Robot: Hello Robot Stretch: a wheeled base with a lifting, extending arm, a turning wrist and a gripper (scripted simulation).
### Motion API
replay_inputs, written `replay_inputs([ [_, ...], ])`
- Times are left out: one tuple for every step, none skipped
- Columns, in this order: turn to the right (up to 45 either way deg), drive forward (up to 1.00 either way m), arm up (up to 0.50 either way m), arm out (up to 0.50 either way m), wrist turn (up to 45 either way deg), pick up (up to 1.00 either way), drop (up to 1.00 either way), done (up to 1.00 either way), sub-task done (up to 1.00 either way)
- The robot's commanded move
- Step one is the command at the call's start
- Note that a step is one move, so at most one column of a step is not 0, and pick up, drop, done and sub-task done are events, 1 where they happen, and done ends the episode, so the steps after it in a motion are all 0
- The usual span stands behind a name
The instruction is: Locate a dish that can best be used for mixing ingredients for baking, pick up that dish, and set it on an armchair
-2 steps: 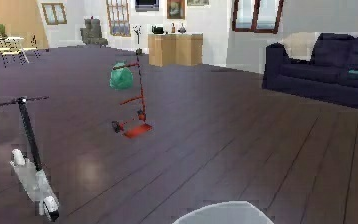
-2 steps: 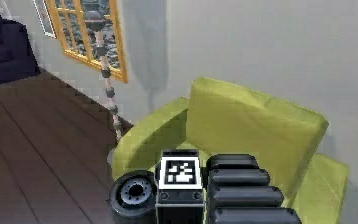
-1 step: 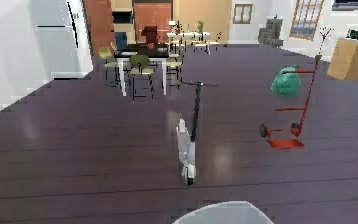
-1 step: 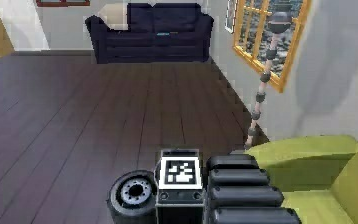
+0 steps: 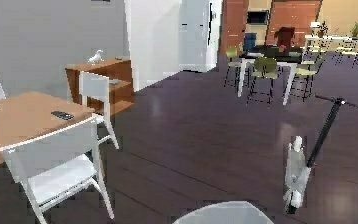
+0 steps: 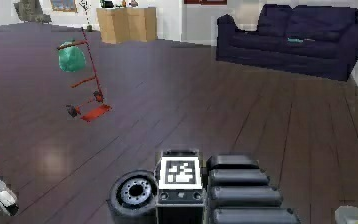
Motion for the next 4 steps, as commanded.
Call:
replay_inputs([
  [45.0, 0.00, 0.00, 0.00, 0.0, 0.00, 0.00, 0.00, 0.00],
  [45.0, 0.00, 0.00, 0.00, 0.0, 0.00, 0.00, 0.00, 0.00],
  [27.0, 0.00, 0.00, 0.00, 0.0, 0.00, 0.00, 0.00, 0.00],
  [3.0, 0.00, 0.00, 0.00, 0.0, 0.00, 0.00, 0.00, 0.00],
])
